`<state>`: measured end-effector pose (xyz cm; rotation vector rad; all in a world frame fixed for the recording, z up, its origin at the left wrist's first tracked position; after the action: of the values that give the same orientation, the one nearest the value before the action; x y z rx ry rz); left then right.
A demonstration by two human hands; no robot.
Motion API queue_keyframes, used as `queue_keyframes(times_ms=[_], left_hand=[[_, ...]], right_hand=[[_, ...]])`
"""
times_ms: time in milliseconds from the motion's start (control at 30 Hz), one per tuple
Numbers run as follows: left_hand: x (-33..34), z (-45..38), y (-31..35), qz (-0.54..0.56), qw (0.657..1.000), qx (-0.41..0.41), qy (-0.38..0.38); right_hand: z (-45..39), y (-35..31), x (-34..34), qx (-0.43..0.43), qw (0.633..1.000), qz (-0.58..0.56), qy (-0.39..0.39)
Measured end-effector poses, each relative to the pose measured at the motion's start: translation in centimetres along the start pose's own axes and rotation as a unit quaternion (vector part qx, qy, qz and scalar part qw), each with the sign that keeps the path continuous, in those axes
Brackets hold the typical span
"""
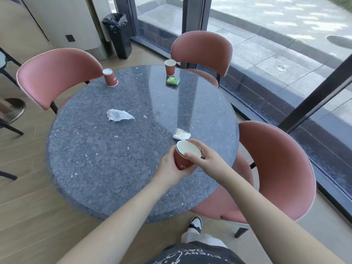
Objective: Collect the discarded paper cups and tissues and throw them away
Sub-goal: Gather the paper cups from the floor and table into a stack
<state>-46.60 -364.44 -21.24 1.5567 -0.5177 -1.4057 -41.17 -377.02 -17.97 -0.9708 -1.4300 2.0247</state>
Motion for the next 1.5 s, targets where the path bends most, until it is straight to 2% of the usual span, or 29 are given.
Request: queue_keyframes(times_ms=[100, 233, 433, 667, 833, 1167, 1267, 1500], left_hand=[[0.0, 1.6, 0.3, -0.001, 1.000, 0.010, -0.012], [1.9, 3.5, 1.3, 0.052, 0.997, 0.015, -0.045], [5.3, 5.3, 3.4, 0.094, 0.990, 0.045, -0.092], [9.4, 7.2, 6.9, 0.120, 0.983, 0.058, -0.122], [15.3, 8.8, 10.8, 0.124, 0.978, 0.077, -0.149], [32.1, 15.9, 22.7, 0.143, 0.958, 0.128, -0.215], [36.4, 18.1, 24.7, 0.161, 0.951, 0.118, -0.235], [44.4, 19.8, 28.2, 0.114, 0.950, 0.131, -0.260]], right_hand=[[2.5, 0.3, 1.0, 0.020, 0.998, -0.048, 0.029], [6.2, 1.8, -0.1, 0.046, 0.979, -0.160, 0.115], [10.0, 5.6, -4.8, 0.076, 0.955, -0.187, 0.218], [16.2, 7.4, -9.3, 0.086, 0.943, -0.162, 0.279], [22.6, 9.8, -14.9, 0.094, 0.929, -0.180, 0.310], [37.6, 16.7, -28.8, 0.085, 0.907, -0.180, 0.371], [40.7, 18.7, -31.7, 0.097, 0.903, -0.190, 0.374], [44.6, 21.6, -37.6, 0.105, 0.898, -0.198, 0.378]])
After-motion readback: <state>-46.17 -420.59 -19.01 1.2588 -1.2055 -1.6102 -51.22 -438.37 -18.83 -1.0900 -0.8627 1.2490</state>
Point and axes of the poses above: each hand's wrist, its own z-axis away from the middle knuckle, its own x-axis out of the palm, y = z × x, the point moved 9 cm from there along -z, towards the middle knuckle
